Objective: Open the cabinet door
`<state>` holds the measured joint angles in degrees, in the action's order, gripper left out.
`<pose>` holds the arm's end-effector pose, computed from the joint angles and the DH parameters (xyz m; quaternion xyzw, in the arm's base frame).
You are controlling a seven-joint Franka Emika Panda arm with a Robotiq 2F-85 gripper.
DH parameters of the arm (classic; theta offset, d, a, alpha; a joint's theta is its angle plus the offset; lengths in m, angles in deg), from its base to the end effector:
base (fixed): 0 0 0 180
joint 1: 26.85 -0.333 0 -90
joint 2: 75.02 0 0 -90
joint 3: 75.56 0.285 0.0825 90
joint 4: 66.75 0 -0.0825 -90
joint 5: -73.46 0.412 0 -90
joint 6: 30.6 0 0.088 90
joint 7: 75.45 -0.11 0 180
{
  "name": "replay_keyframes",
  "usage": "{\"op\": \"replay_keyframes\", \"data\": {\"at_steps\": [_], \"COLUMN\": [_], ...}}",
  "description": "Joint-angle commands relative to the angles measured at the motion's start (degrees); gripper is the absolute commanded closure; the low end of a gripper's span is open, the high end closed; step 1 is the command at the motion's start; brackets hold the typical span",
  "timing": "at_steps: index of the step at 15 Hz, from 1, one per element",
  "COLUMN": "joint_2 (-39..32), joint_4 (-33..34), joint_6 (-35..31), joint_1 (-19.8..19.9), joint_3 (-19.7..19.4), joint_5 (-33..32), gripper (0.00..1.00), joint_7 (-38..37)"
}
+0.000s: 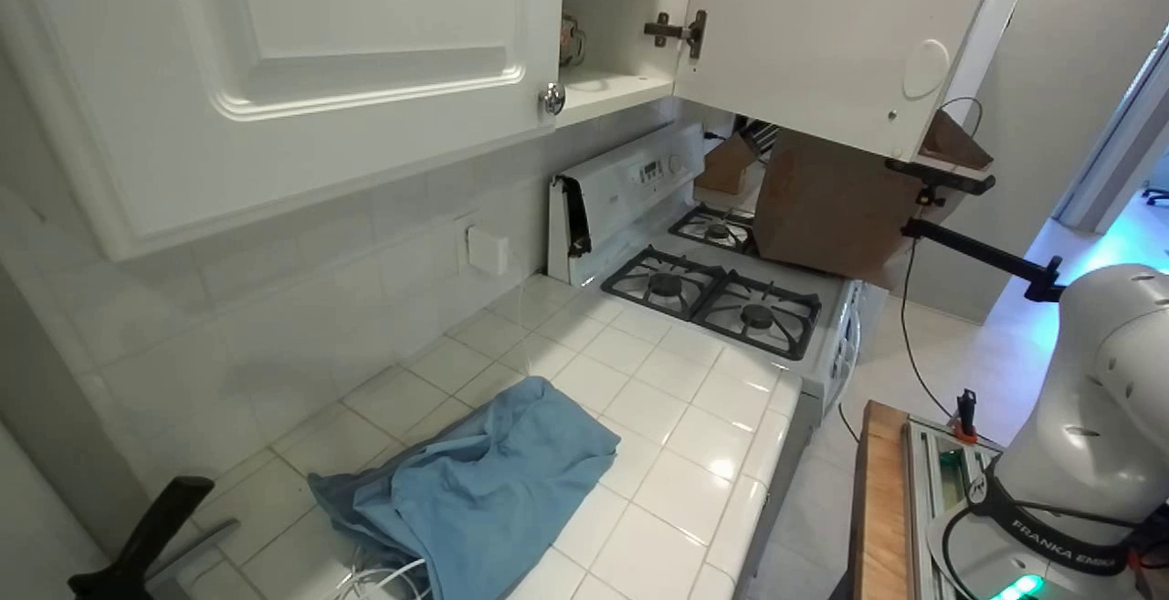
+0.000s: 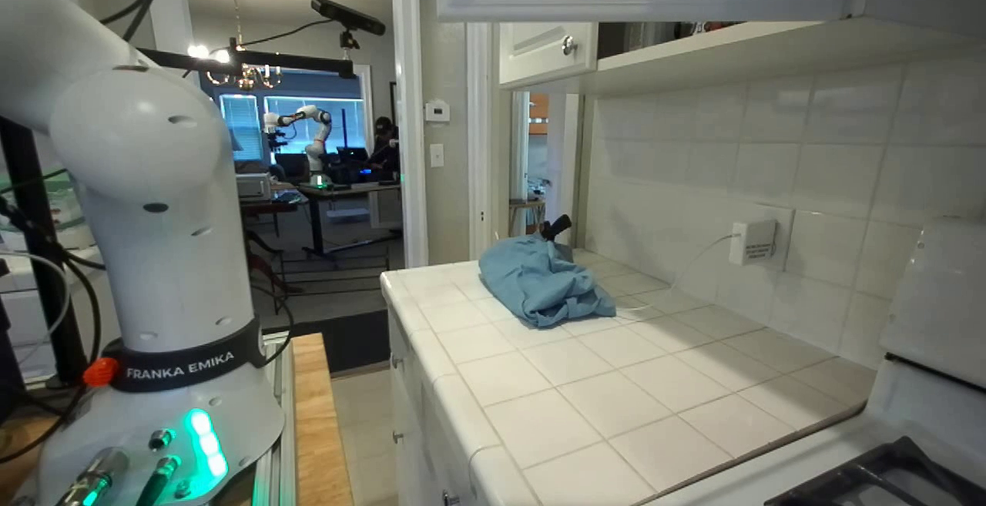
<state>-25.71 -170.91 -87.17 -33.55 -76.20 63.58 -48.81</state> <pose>0.2189 -0.0039 0.7802 0.9694 0.2358 0.0027 0.0685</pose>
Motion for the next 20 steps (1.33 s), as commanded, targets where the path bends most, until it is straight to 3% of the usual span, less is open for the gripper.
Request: {"op": "replay_keyframes", "data": {"at_steps": [1, 5, 10, 20], "joint_2": [-1.5, -3.5, -5.9, -6.8], "joint_4": [1.0, 0.7, 0.1, -0.5], "joint_6": [-1.1, -4.2, -13.9, -27.9], "joint_1": [-0.8, 1.3, 3.1, 4.7], "joint_3": [1.9, 3.7, 4.2, 5.3], "joint_5": [-1.4, -1.5, 0.0, -1.6], "gripper": [0.00, 0.00, 0.00, 0.00], "joint_7": [-7.2, -16.7, -26.7, -30.2]}}
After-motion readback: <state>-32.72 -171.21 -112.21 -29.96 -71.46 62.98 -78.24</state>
